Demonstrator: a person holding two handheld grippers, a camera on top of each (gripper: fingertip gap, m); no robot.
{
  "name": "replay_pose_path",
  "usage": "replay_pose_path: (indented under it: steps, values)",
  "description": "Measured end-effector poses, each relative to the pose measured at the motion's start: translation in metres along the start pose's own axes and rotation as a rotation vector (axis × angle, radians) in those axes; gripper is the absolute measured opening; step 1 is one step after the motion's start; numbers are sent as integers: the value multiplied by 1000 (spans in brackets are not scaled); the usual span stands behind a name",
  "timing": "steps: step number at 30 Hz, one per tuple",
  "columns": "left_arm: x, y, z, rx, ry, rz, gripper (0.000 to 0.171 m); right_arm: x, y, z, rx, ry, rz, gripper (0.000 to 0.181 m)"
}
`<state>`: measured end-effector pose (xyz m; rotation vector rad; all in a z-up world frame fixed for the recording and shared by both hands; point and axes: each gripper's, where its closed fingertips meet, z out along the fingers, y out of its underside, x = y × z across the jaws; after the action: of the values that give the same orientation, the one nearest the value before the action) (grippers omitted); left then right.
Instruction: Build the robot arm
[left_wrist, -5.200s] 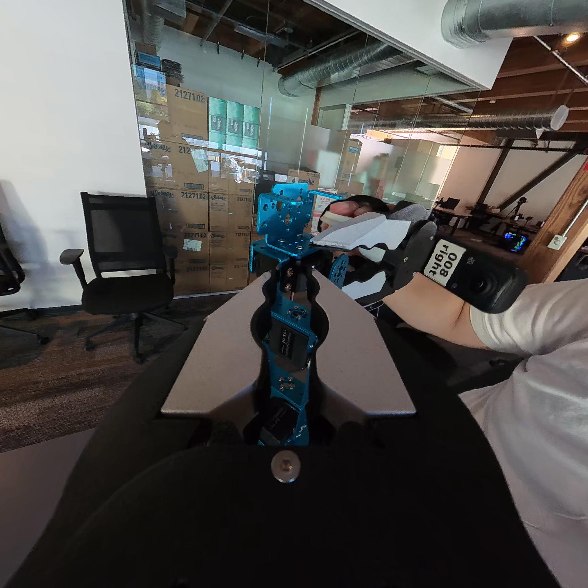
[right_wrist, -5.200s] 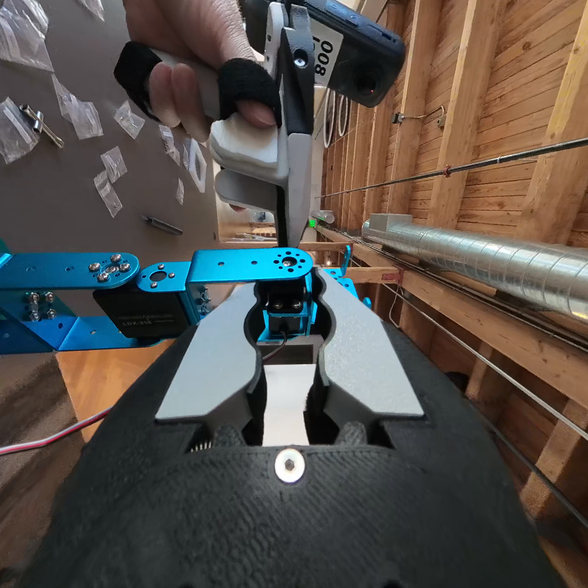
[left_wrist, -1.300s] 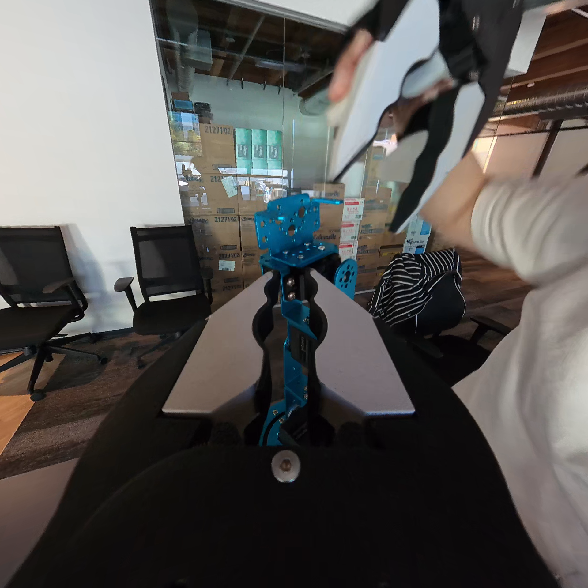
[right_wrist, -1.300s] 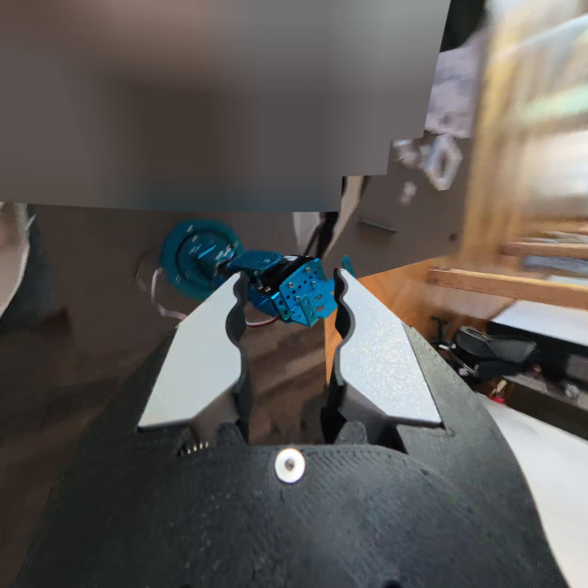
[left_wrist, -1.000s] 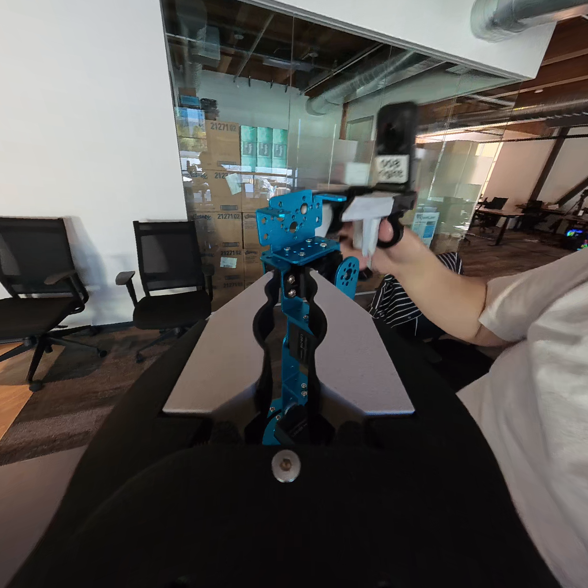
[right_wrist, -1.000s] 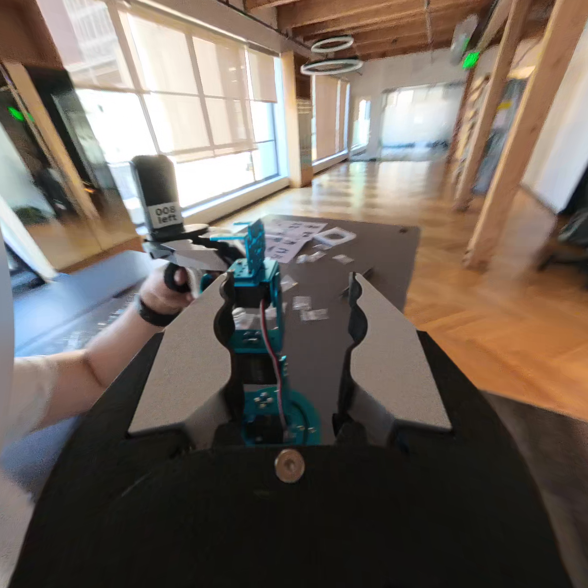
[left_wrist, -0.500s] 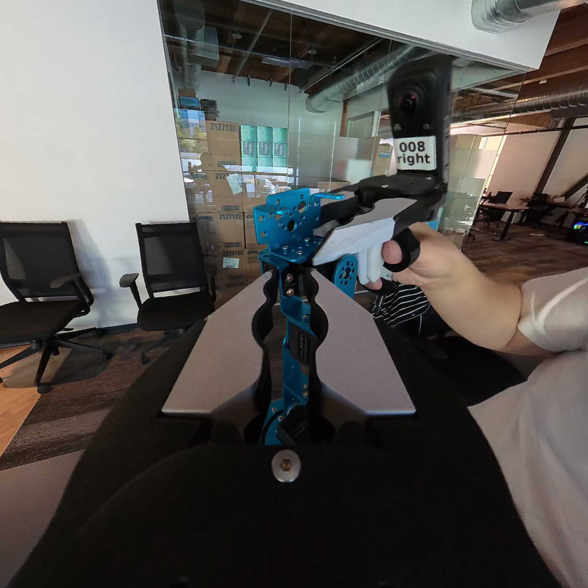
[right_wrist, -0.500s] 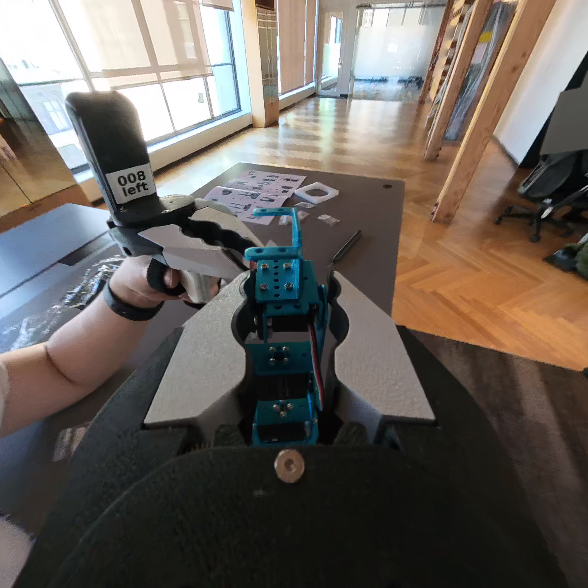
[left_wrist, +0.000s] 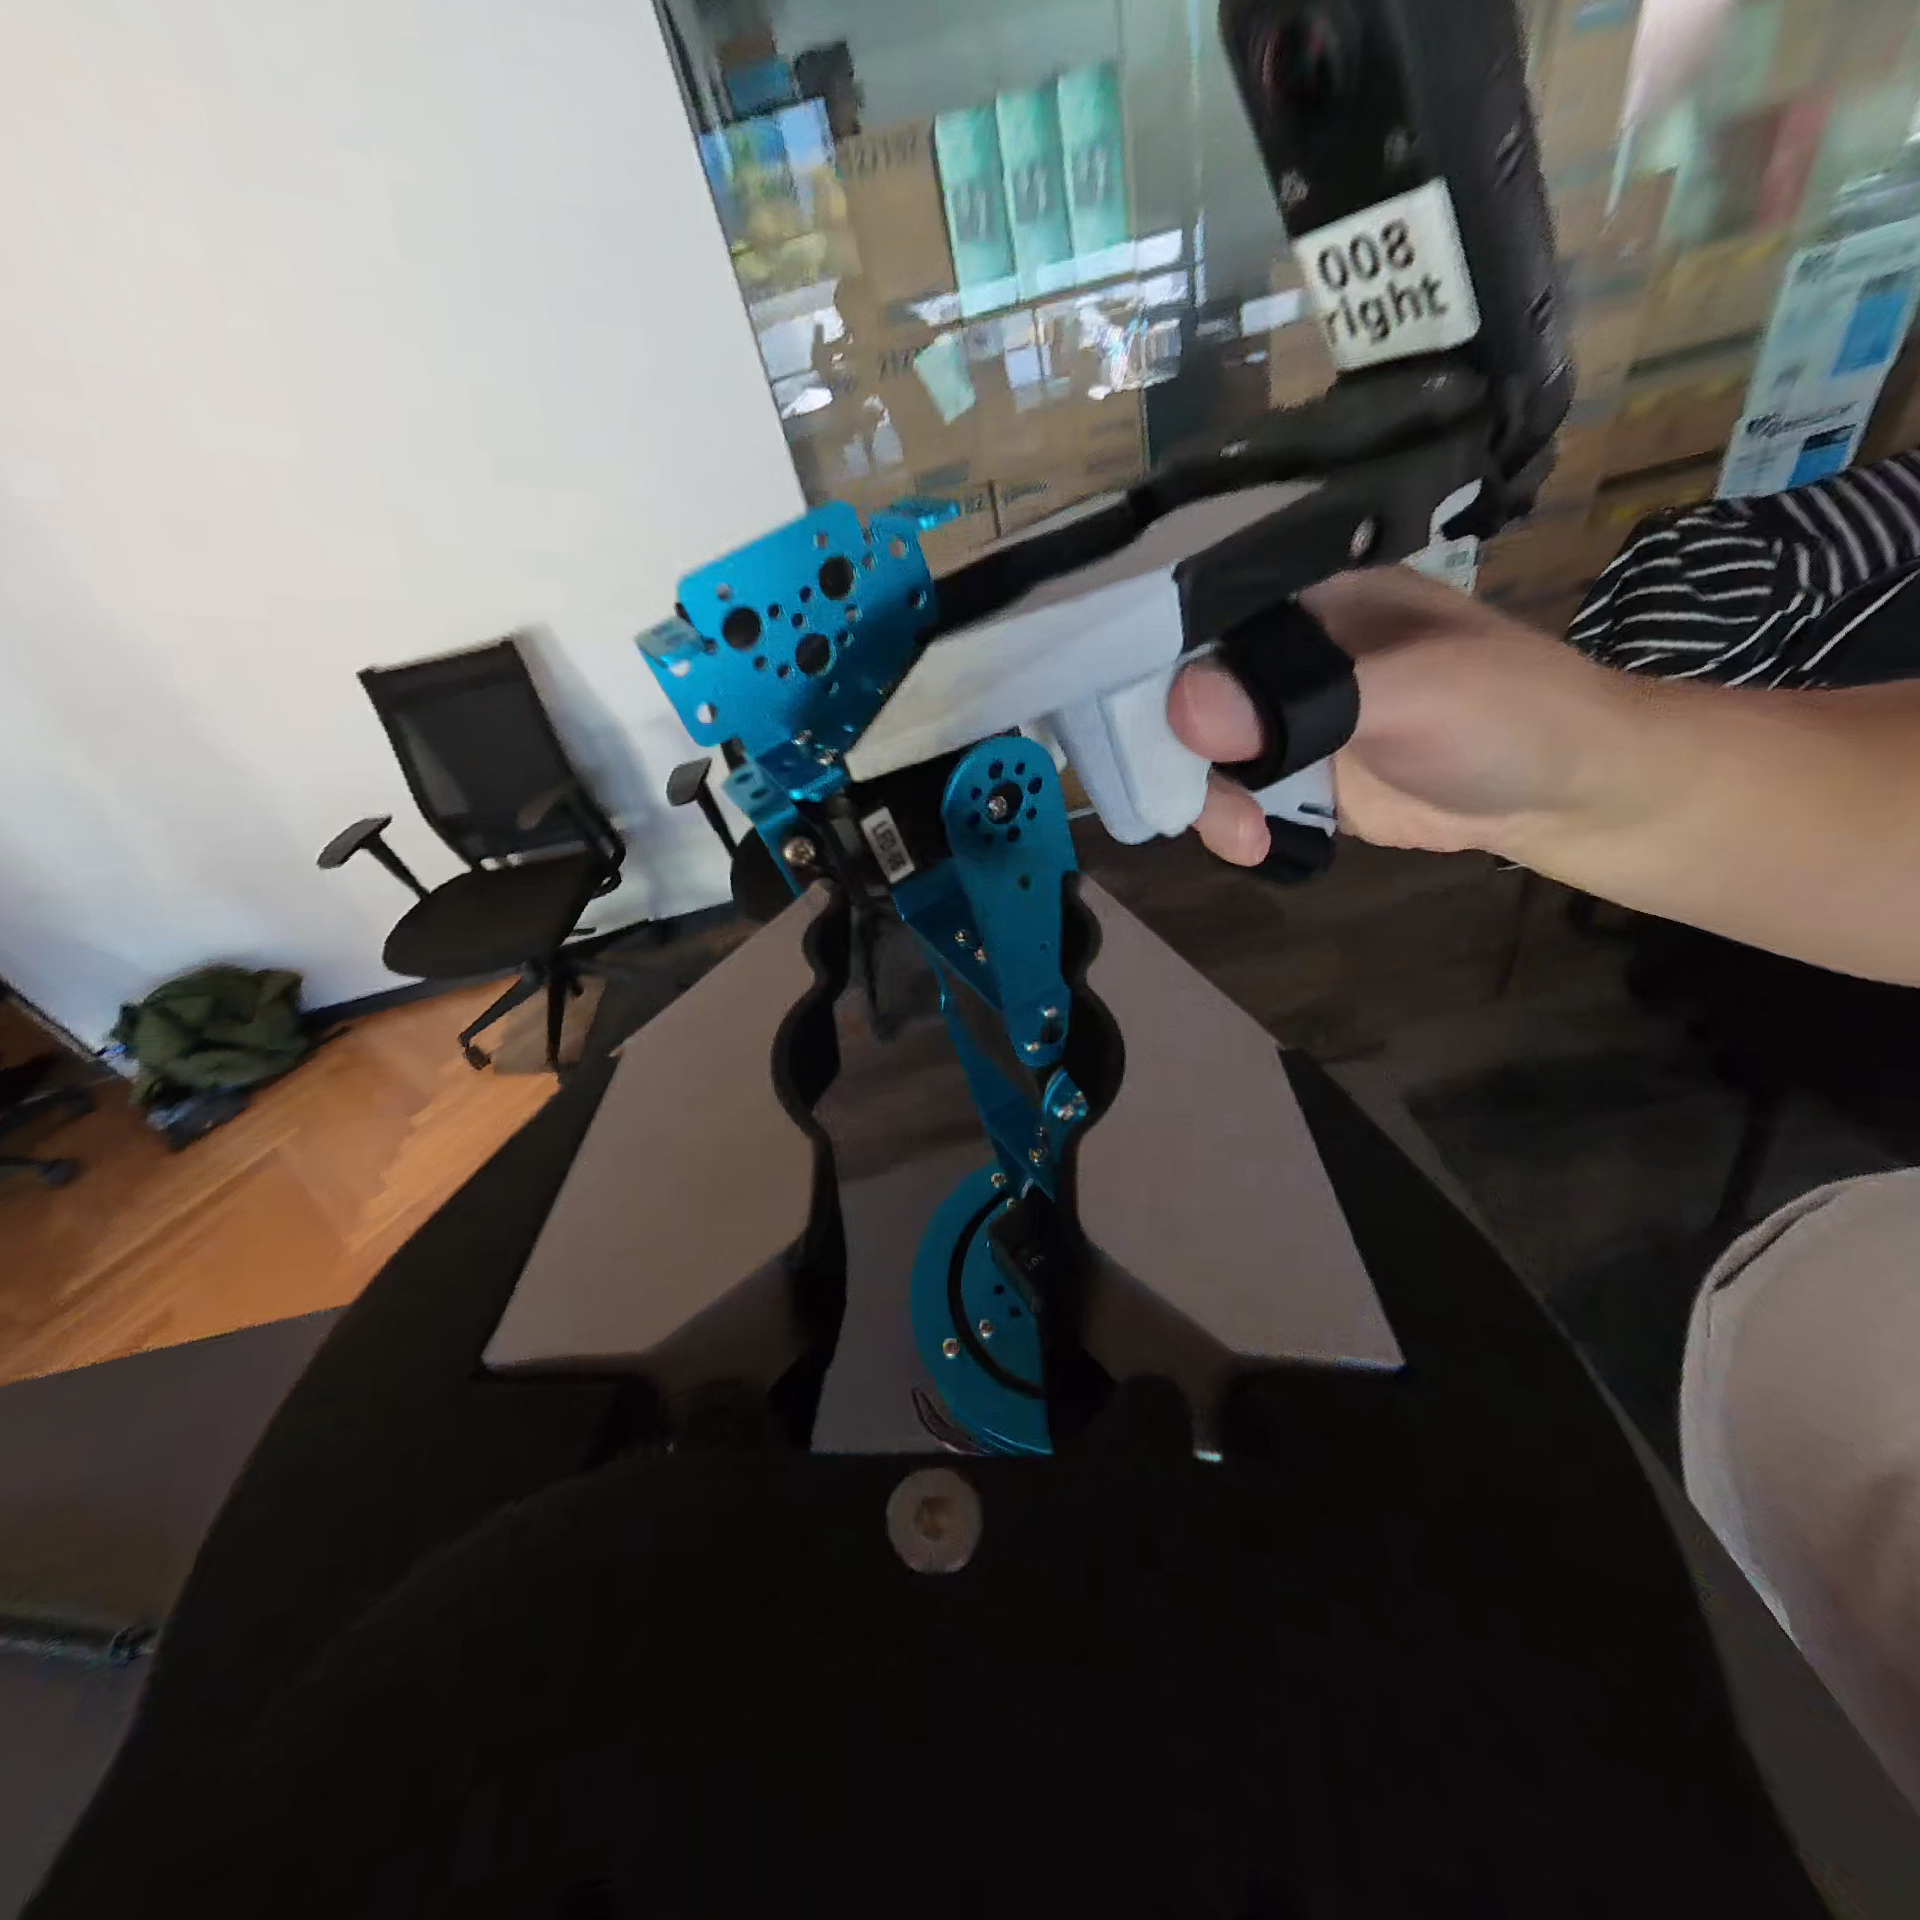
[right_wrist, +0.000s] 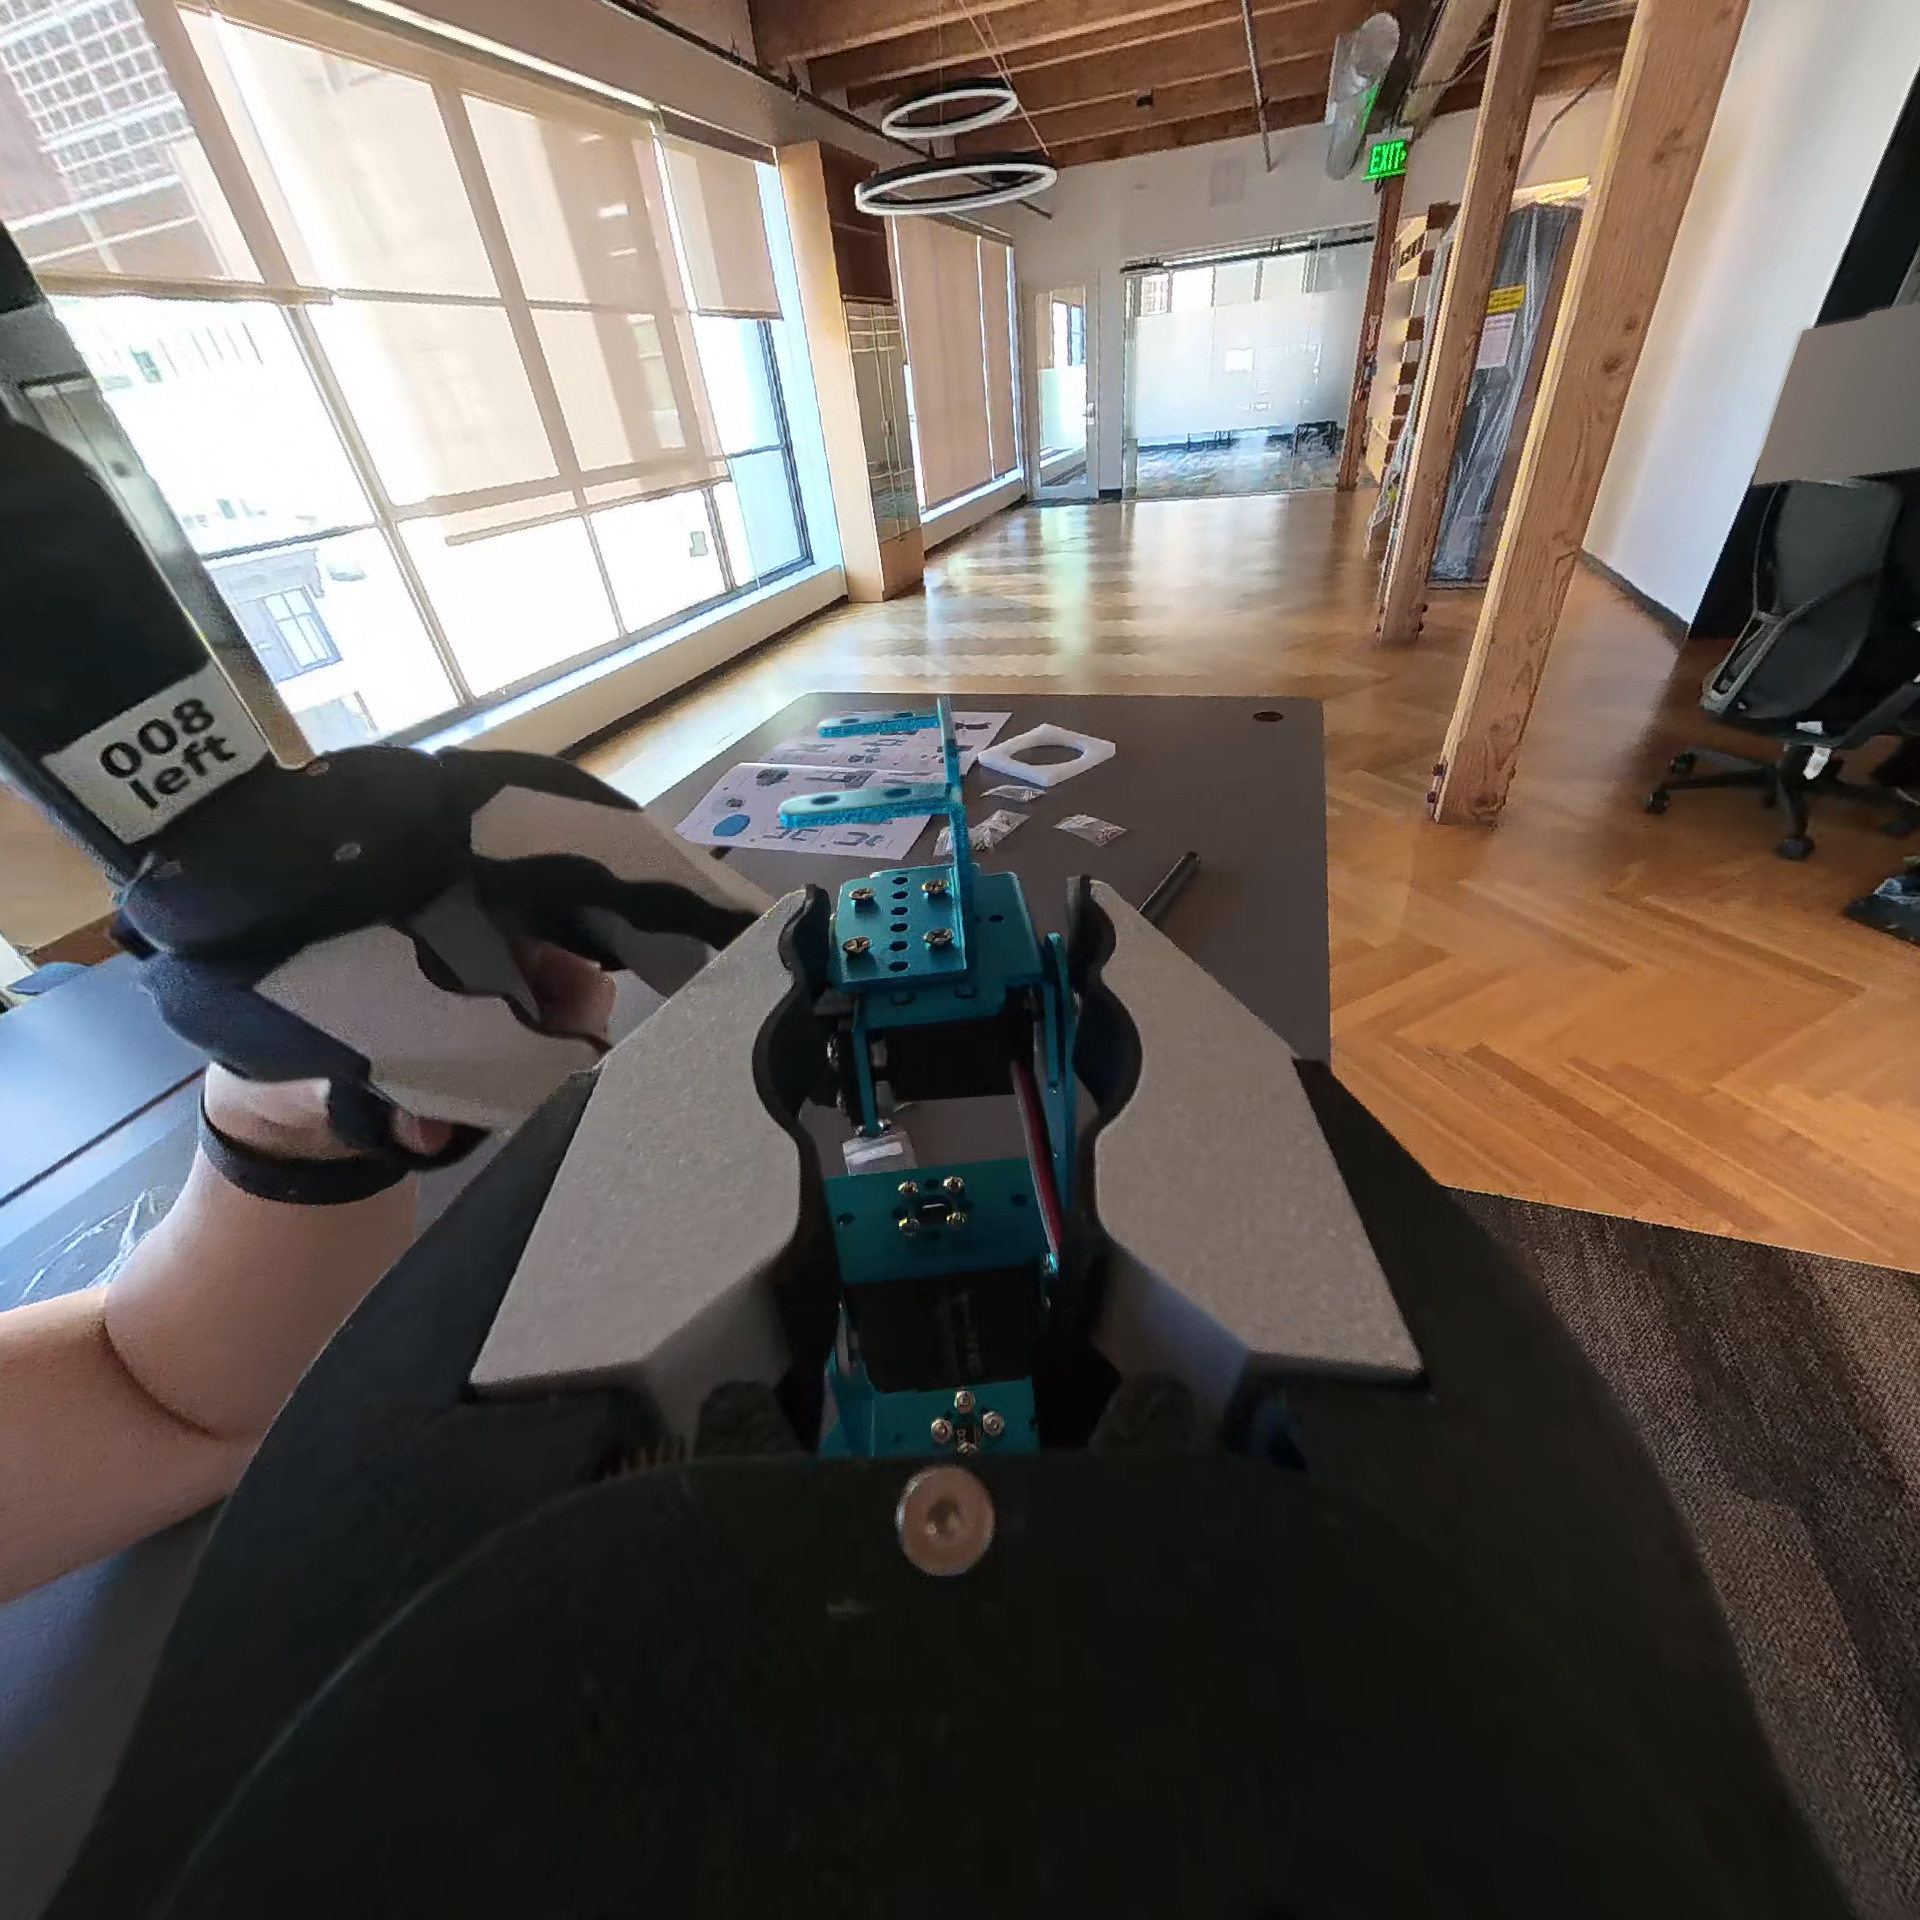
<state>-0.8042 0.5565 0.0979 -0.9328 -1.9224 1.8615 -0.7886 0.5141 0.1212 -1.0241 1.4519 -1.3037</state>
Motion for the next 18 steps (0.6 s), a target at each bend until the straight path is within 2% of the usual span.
replay_pose_path:
  steps: [7, 9, 12, 14, 16, 18]
  values:
    - [2, -1, 4, 23, -63, -3, 21, 1, -1, 0, -65, -20, 19, 44]
    - [9, -2, 4, 22, -40, -16, 21, 2, -5, -2, -51, -32, 45, 40]
    - [13, 4, 10, -4, -45, -51, 28, 4, -10, -4, -56, -33, 24, 19]
    - [12, 9, 15, -18, -70, -58, 30, 3, -2, -1, -131, -28, 2, 25]
    - [11, 8, 19, 19, -101, -66, 26, 4, 0, 3, -157, -15, -14, 26]
    - [9, 6, 21, 58, -130, -70, 26, -3, 0, 5, -185, -60, -8, 10]
